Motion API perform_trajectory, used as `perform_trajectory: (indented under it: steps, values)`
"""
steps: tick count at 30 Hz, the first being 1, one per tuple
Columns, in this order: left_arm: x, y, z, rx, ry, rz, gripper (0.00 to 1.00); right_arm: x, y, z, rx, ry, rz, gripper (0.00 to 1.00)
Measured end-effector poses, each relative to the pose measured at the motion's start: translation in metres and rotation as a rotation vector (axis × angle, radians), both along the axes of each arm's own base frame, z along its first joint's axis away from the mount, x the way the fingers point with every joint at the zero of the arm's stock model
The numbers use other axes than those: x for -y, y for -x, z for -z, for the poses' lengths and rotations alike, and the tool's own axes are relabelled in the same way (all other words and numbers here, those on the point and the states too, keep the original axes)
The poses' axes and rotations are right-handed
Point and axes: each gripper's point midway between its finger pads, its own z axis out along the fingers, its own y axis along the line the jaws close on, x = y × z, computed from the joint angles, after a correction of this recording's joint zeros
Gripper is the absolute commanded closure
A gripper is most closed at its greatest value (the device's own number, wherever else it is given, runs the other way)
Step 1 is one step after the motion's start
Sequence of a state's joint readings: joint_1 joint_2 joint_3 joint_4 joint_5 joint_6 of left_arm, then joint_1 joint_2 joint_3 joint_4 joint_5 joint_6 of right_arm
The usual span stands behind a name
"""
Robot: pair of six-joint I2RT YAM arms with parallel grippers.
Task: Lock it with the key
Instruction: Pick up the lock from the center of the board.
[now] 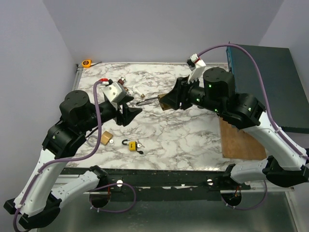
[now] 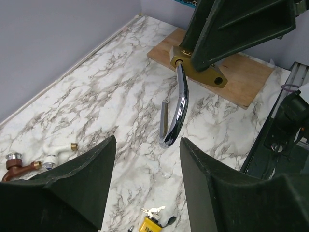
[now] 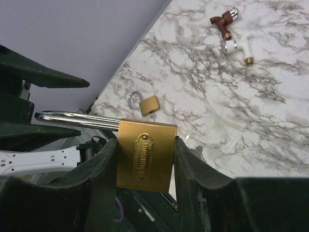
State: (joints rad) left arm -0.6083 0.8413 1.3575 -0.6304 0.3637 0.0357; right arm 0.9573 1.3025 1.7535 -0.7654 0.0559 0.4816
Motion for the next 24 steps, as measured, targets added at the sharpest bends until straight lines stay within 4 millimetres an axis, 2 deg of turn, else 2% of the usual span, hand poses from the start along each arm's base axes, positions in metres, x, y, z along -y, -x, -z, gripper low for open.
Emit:
perform_trajectory:
  steps: [4,12,20,24]
  values:
    - [0.002,-0.001,0.002,-0.008,-0.002,0.002,0.45,0.001,0.0,-0.004,0.006,-0.003,0.0,0.99]
    - [0.011,0.0,-0.001,-0.022,0.012,0.033,0.45,0.003,0.002,0.009,-0.022,0.039,0.0,0.99]
    - [0.03,0.002,0.008,-0.065,-0.001,0.087,0.5,0.004,0.001,0.001,-0.012,0.028,0.004,0.99]
    - [0.035,0.007,0.006,-0.068,0.008,0.107,0.53,0.006,0.001,0.0,-0.01,0.029,0.011,0.99]
